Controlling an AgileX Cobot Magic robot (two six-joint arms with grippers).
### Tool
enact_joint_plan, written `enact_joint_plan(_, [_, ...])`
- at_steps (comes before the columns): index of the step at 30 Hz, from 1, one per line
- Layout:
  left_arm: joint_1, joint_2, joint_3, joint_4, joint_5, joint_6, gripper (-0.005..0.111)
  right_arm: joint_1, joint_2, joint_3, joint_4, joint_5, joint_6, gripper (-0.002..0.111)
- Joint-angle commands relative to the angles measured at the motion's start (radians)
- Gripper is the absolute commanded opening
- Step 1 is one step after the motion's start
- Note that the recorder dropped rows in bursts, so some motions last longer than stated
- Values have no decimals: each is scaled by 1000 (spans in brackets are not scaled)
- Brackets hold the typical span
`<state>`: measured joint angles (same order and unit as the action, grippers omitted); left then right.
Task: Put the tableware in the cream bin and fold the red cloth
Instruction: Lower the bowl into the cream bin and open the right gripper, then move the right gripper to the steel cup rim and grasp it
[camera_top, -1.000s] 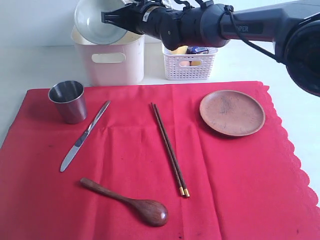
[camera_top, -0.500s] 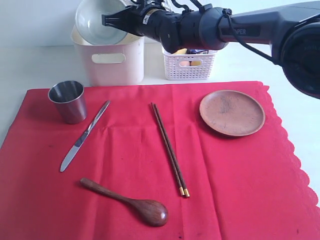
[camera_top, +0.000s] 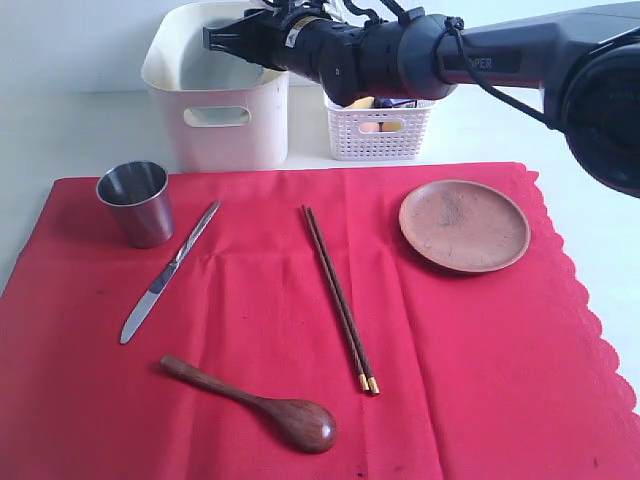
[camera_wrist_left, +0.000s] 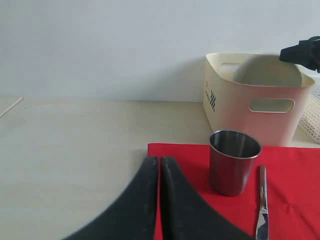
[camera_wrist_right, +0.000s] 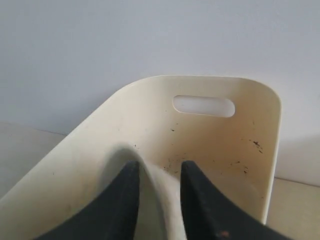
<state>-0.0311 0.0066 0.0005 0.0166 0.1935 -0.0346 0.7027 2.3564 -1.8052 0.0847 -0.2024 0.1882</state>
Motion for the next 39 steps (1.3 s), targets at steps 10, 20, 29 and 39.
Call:
enact_joint_plan(10, [3,-7,-1,-6,0,-1,4,0,-129,-8,-12,134,-92,42])
enact_joint_plan(20, [3,-7,-1,-6,0,-1,4,1,-305,-8,-10,565,-117,42])
enact_joint_plan(29, [3,-7,-1,-6,0,-1,4,61,-275,-8,124,835,-150,42])
enact_joint_plan(39, [3,-7,-1,-6,0,-1,4,176,-159,-8,197,777,-194,42])
